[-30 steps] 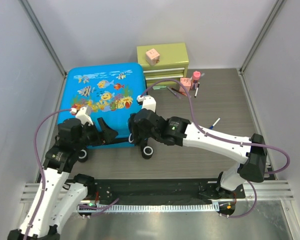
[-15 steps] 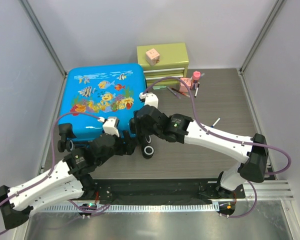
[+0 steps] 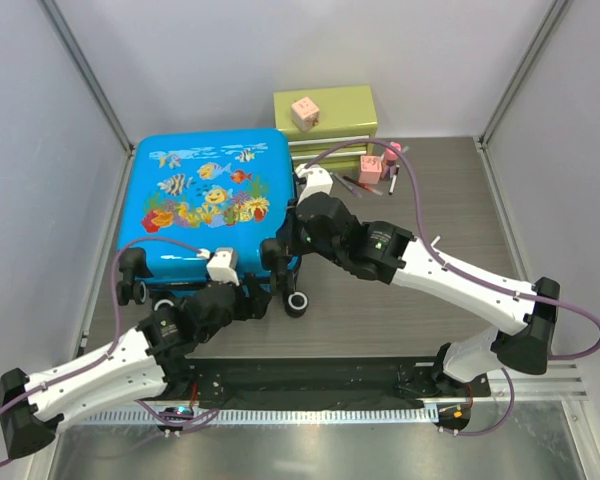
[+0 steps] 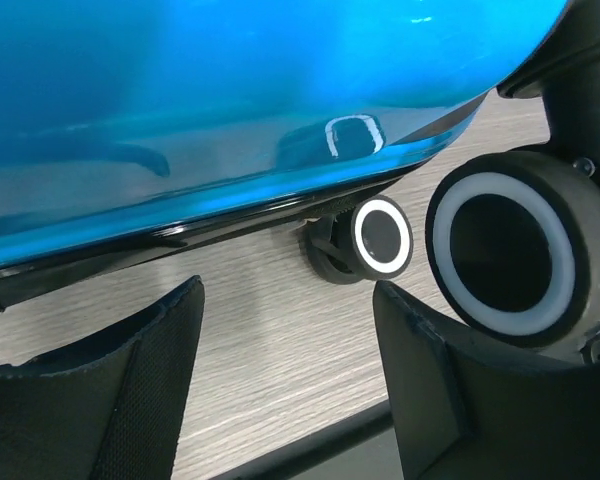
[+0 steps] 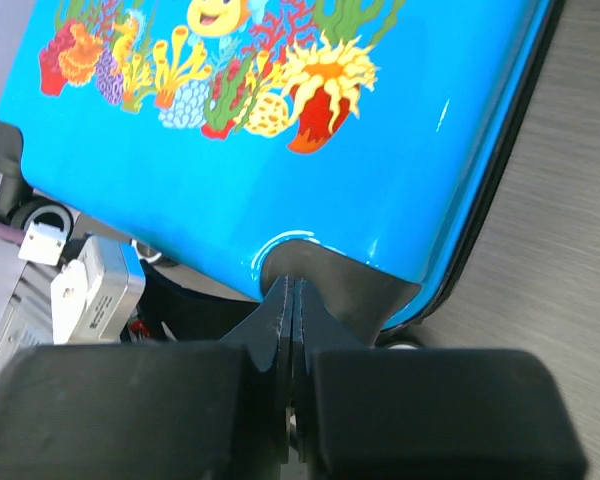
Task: Pack the luggage
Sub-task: Zip the luggage at the center of the board.
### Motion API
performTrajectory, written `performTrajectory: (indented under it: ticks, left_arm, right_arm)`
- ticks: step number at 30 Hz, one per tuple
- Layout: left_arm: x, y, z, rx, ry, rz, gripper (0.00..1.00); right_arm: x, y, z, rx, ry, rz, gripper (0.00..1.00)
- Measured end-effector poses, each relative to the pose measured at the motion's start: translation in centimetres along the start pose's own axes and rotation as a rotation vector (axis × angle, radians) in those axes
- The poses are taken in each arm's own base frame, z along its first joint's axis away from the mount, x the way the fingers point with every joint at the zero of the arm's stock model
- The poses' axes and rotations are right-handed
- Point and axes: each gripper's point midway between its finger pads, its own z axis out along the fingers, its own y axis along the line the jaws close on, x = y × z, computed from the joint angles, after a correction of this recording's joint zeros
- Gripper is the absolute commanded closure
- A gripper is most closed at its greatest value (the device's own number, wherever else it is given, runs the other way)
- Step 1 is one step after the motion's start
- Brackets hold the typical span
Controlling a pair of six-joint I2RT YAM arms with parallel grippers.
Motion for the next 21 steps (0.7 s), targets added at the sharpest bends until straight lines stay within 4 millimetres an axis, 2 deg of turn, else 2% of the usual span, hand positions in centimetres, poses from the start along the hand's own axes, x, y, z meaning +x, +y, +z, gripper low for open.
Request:
performTrajectory:
  ticks: [3, 7, 11, 15, 21]
  left_arm:
    - [-0.1, 0.1, -0.3, 0.013, -0.015, -0.012, 0.31]
    - [-0.5, 0.1, -0.9, 0.053, -0.058, -0.04, 0.3]
    - [0.2, 0.7, -0.9, 0.058, -0.061, -0.042, 0.3]
    - [1.5, 1.4, -0.4, 0.034, -0.032, -0.024, 0.29]
    - [1.5, 1.1, 0.2, 0.034, -0.034, -0.026, 0.29]
  right_arm:
    - [1.2, 0.1, 0.1, -0.023, 0.039, -0.008, 0.68]
    - [4.3, -0.7, -0.1, -0.013, 0.126, -0.044, 0.56]
    - [6.6, -1.2, -0.5, 0.007, 0.187, -0.079, 0.44]
    - [7.6, -1.0, -1.0, 0.019, 0.206, -0.106, 0.37]
    - [8.9, -0.5, -0.9, 0.036, 0.216, -0.139, 0.3]
